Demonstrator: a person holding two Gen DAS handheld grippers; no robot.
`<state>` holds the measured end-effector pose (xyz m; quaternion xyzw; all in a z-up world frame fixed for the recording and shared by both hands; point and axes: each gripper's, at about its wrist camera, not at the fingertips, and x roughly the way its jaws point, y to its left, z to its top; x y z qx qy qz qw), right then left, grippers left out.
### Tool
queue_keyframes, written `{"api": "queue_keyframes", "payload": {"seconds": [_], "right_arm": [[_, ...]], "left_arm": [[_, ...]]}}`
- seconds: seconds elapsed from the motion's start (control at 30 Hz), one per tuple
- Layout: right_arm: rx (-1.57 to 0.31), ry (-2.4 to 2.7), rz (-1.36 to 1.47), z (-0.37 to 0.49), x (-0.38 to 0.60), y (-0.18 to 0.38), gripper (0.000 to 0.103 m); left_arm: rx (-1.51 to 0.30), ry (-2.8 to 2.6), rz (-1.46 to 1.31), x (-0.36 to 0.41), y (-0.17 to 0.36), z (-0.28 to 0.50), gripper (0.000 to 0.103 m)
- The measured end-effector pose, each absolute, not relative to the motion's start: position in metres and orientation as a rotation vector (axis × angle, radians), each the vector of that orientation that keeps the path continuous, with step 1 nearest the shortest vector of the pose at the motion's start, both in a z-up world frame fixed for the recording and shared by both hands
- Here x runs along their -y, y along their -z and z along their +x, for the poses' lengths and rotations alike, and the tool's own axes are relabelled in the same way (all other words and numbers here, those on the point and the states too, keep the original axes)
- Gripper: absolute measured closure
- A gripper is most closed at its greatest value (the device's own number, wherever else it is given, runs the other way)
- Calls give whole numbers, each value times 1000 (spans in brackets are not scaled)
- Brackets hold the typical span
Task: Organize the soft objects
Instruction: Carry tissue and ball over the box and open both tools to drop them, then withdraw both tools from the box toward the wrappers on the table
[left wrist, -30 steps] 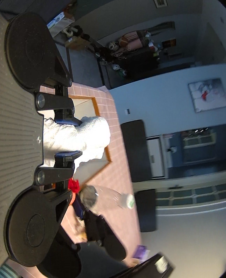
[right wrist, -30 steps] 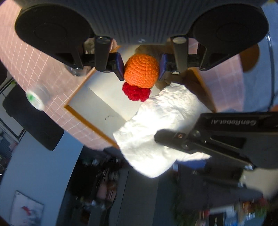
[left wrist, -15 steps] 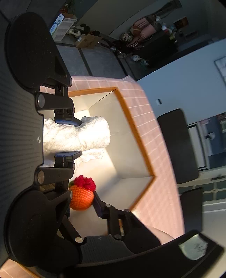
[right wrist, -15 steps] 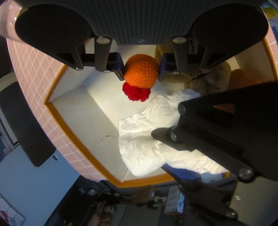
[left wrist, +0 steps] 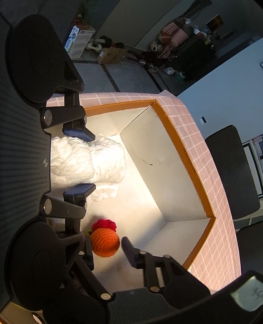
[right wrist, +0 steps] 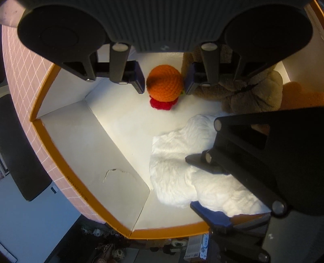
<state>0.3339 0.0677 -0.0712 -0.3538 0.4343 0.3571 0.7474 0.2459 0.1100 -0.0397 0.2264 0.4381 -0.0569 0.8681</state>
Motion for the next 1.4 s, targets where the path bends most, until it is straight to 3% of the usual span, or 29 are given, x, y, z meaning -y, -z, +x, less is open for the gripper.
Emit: {"api": "queue_keyframes", "payload": {"seconds": [0.13,0.2,0.3,0.93,1.07,1.2,1.4], "right_arm": [[-948,-784,-769,333,-65,70,50],[-944,-782,-766,332,-64,70,41],[-931,-786,-762,329,-63,64,37],[-707,-830,-725,253,-24,-18,36],[-646,-818,-649,229,2,-35,36],[-580,-778,-527,205,34,-48,28],[-535,-690,-350,176,86,-47,28]], "left_arm": [[-915,121,489,-107,40,247,33],[-908,134,479,-107,38,247,29],[-884,165,474,-105,36,244,23],[-684,171,482,-104,-32,180,24],[-585,209,422,-100,-46,156,26],[-455,251,328,-93,-57,129,27],[-321,297,195,-75,-57,100,27]]}}
